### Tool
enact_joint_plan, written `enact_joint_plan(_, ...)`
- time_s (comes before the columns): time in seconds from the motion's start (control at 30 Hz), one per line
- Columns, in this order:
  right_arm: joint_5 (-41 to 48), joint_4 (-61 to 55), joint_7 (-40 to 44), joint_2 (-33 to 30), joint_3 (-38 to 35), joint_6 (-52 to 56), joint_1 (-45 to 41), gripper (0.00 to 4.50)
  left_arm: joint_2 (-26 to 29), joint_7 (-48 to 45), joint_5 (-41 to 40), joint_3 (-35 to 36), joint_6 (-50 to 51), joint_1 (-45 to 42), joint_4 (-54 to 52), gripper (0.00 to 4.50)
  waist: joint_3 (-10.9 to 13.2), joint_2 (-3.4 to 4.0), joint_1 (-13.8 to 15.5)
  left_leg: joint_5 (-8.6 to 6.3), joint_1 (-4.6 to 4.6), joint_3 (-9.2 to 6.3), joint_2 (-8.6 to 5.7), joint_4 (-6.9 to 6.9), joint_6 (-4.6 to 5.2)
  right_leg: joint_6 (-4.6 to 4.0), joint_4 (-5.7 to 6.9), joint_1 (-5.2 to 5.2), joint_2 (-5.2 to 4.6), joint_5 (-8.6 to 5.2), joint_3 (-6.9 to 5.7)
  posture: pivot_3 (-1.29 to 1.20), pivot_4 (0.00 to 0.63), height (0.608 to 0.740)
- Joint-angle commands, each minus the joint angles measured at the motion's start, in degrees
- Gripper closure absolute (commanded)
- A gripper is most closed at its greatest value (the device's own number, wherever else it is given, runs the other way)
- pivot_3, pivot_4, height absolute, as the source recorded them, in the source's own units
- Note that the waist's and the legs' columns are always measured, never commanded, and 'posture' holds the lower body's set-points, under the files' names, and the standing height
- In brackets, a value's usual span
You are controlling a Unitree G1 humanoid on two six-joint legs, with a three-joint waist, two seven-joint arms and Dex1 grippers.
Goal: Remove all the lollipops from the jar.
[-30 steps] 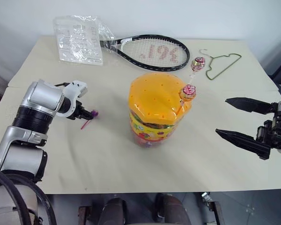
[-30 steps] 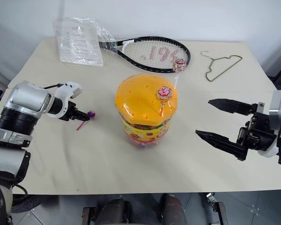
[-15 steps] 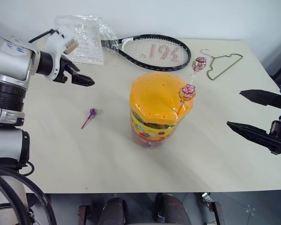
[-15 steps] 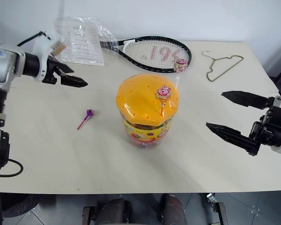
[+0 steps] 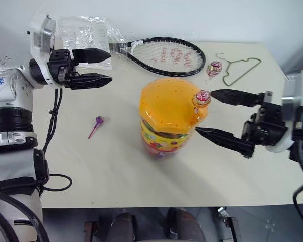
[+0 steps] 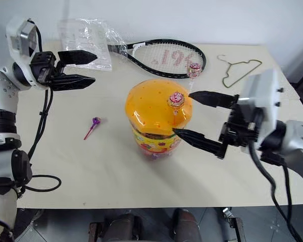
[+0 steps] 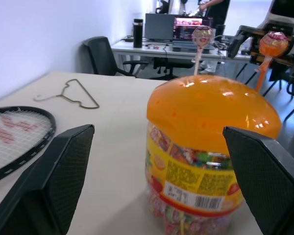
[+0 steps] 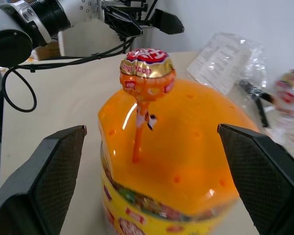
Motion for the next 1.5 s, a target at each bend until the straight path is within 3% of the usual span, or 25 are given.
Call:
enact_joint_plan(0.03, -0.21, 0.64, 0.05, 1.15, 2.35, -0.32, -3.55, 0.00, 2.33, -6.43, -3.46, -1.35, -1.52, 1.93, -2.34, 0.04, 0.00, 0.00, 0.03, 0.00, 0.00, 0.00, 0.00, 0.00, 0.00, 0.00, 0.00, 0.00, 0.00, 0.00, 0.00, 0.00, 0.150, 0.740)
enact_joint_plan(0.17, -1.08, 1.77, 2.41, 2.35, 6.90, 0.53, -7.31, 0.00, 4.69, -6.43, -7.51, -3.53, -2.99, 4.89, -4.56, 0.04, 0.00, 0.00, -0.14, -0.01, 0.00, -0.01, 0.00, -0.01, 0.01, 0.00, 0.00, -0.02, 0.00, 0.00, 0.01, 0.00, 0.150, 0.740)
enact_joint_plan(0.27, -2.01, 3.27, 2.75, 3.16, 8.77, 1.15, -9.90, 0.61, 5.18, -6.43, -8.98, -3.48, -3.05, 5.66, -5.57, 0.00, 0.00, 0.00, 0.00, -0.01, -0.02, -0.01, 0.01, -0.01, 0.02, 0.00, 0.00, -0.03, 0.00, 0.00, 0.01, 0.00, 0.150, 0.740)
enact_joint_plan(0.33, -2.28, 3.96, 3.43, 3.54, 9.00, 0.99, -10.96, 1.11, 5.37, -6.43, -9.97, -3.38, -2.79, 6.18, -6.54, 0.00, 0.00, 0.00, 0.04, -0.02, -0.02, -0.01, 0.01, 0.00, 0.03, -0.01, 0.00, -0.03, 0.00, 0.00, 0.01, 0.00, 0.150, 0.740)
enact_joint_plan(0.47, -3.03, 4.80, 5.02, 3.47, 9.08, 1.10, -12.08, 2.58, 5.64, -6.43, -11.87, -3.11, -2.05, 7.26, -8.42, 0.00, 0.00, 0.00, -0.07, -0.02, -0.02, 0.01, 0.01, -0.01, 0.04, -0.01, 0.00, -0.04, 0.00, 0.00, 0.02, 0.00, 0.150, 0.740)
enact_joint_plan(0.67, -3.39, 7.60, 5.99, 3.60, 8.20, 1.76, -16.40, 4.43, 6.37, -6.43, -14.98, -3.99, -1.65, 8.58, -10.33, 0.00, 0.00, 0.00, -0.15, -0.02, -0.02, 0.02, 0.01, -0.02, 0.03, -0.01, 0.01, -0.06, 0.00, 0.00, 0.03, 0.00, 0.150, 0.740)
enact_joint_plan(1.0, -2.86, 12.40, 7.39, 3.62, 5.07, 1.32, -22.48, 4.48, 5.43, -6.43, -17.19, -5.50, -1.78, 8.01, -10.81, 0.00, 0.00, 0.00, -0.12, -0.02, -0.01, 0.12, 0.01, -0.07, 0.04, -0.01, 0.01, -0.12, 0.00, 0.00, 0.11, 0.00, 0.150, 0.740)
enact_joint_plan(1.17, 1.64, 13.01, 8.16, -1.61, -1.62, 5.06, -21.89, 4.48, 5.32, -6.43, -18.00, -6.31, -2.15, 7.78, -10.38, 0.00, 0.00, 0.00, -0.02, -0.03, -0.05, 0.16, 0.01, -0.10, 0.05, -0.01, -0.01, -0.16, 0.00, 0.00, 0.13, 0.00, 0.150, 0.740)
enact_joint_plan(1.37, 5.86, 13.46, 6.52, -9.87, -10.66, 11.19, -17.73, 4.48, 5.24, -6.43, -18.44, -6.81, -2.62, 7.99, -9.96, 0.00, 0.00, 0.00, -0.05, -0.03, -0.03, 0.20, 0.01, -0.13, 0.06, 0.00, -0.03, -0.17, 0.00, 0.00, 0.18, 0.00, 0.150, 0.740)
enact_joint_plan(1.5, 0.02, 16.45, 7.58, -13.52, -20.76, 15.98, -6.14, 4.48, 4.72, -6.43, -19.83, -7.45, -2.53, 8.32, -10.61, 0.00, -0.02, -0.04, 0.10, -0.04, -0.02, 0.26, 0.01, -0.18, 0.07, 0.00, -0.03, -0.19, 0.00, 0.01, 0.25, 0.00, 0.150, 0.740)
